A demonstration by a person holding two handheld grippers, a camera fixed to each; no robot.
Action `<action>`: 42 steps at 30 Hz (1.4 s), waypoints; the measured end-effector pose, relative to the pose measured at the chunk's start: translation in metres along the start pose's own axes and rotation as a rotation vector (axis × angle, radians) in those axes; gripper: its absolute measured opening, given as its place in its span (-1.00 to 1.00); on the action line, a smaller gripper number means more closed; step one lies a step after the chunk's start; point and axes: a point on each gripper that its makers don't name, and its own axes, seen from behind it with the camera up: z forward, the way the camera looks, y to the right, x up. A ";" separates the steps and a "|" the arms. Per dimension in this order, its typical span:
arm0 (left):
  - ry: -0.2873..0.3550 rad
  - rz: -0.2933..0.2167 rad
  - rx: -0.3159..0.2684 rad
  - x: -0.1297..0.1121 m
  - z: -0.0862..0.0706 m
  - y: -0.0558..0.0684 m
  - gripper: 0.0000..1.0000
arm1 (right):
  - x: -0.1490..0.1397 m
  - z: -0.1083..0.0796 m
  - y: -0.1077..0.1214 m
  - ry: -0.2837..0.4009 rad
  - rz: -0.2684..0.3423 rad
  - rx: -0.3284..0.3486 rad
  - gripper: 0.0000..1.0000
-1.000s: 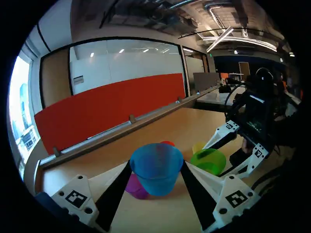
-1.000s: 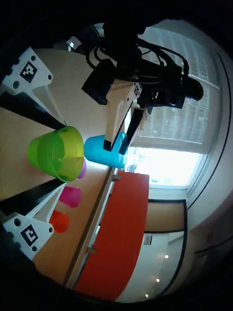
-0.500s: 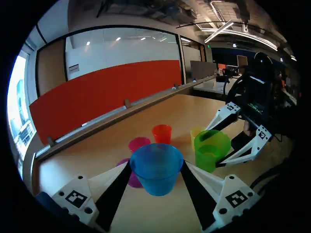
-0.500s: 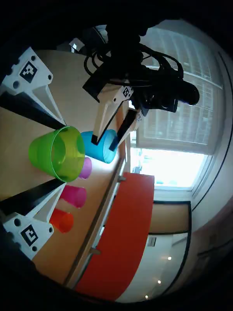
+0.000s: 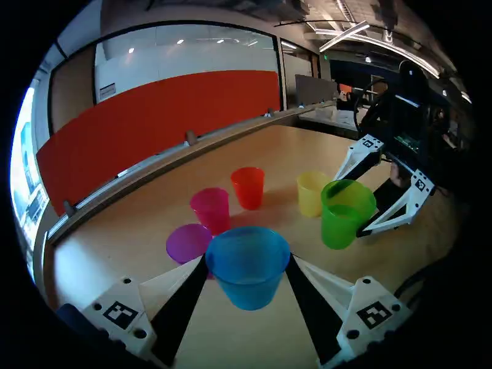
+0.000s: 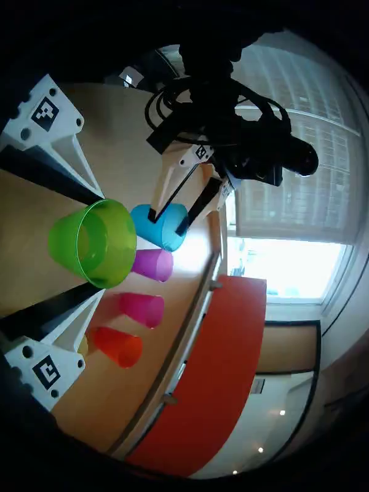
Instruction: Pour water
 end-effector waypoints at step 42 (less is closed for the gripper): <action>-0.059 -0.041 -0.005 -0.050 0.024 -0.009 0.76 | -0.078 -0.013 0.011 -0.155 0.045 -0.024 0.81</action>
